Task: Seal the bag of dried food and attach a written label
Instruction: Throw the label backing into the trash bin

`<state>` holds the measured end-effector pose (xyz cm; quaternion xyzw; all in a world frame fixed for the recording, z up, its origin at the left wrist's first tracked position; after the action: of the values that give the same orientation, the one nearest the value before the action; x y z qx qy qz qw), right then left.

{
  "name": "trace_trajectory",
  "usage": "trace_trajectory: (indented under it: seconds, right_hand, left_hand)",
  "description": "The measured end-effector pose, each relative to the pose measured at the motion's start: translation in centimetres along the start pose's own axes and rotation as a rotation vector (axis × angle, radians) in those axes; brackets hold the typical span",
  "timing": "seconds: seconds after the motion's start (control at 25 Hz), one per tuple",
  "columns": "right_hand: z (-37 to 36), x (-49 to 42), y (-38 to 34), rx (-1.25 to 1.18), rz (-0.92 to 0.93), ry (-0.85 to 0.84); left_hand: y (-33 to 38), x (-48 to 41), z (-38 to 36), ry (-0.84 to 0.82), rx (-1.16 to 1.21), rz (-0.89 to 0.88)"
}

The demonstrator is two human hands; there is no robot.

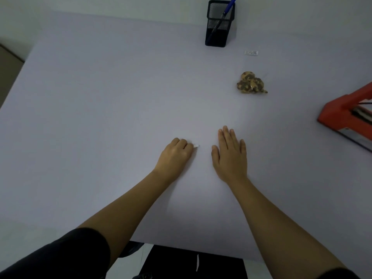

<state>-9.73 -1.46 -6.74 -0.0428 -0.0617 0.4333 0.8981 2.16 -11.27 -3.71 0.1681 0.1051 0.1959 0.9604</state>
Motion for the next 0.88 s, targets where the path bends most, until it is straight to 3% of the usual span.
trace_trajectory:
  seconds: [0.08, 0.2, 0.36, 0.48, 0.64, 0.76, 0.88]
  right_hand:
    - [0.3, 0.3, -0.5, -0.014, 0.023, 0.017]
    - [1.1, 2.1, -4.4, -0.113, 0.117, 0.039]
    - [1.5, 6.8, -13.6, -0.329, 0.266, -0.041]
    - [1.7, 12.7, -21.1, -0.497, 0.471, -0.104]
    - [-0.5, 21.7, -28.2, -0.601, 0.864, -0.328]
    - [-6.5, 25.7, -30.0, -0.543, 1.021, -0.488]
    - [-17.0, 25.7, -30.3, -0.412, 0.903, -0.575]
  left_hand:
    - [-0.3, 0.5, 1.6, 0.12, 0.158, 0.166]
    - [-2.6, 4.6, 4.5, 0.348, 0.439, 0.608]
    - [-4.5, 14.4, 9.1, 0.617, 0.484, 0.944]
    - [-5.1, 23.8, 12.3, 0.855, 0.457, 1.138]
    - [-5.4, 37.1, 11.9, 1.172, 0.595, 1.38]
    - [-6.0, 44.3, 8.3, 1.245, 0.631, 1.5]
    - [-9.0, 49.0, 1.2, 1.16, 0.674, 1.563]
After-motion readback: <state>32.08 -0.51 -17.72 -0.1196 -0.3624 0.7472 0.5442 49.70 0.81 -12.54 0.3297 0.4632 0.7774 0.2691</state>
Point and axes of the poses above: each hand's wrist, its own x-axis away from the middle knuckle, its own z-axis out of the back of the hand, y = z × x, the point moved 6 cm from there along -x, towards the middle knuckle, and after that the axes turned 9 degrees about x, right-handed, at the moved point
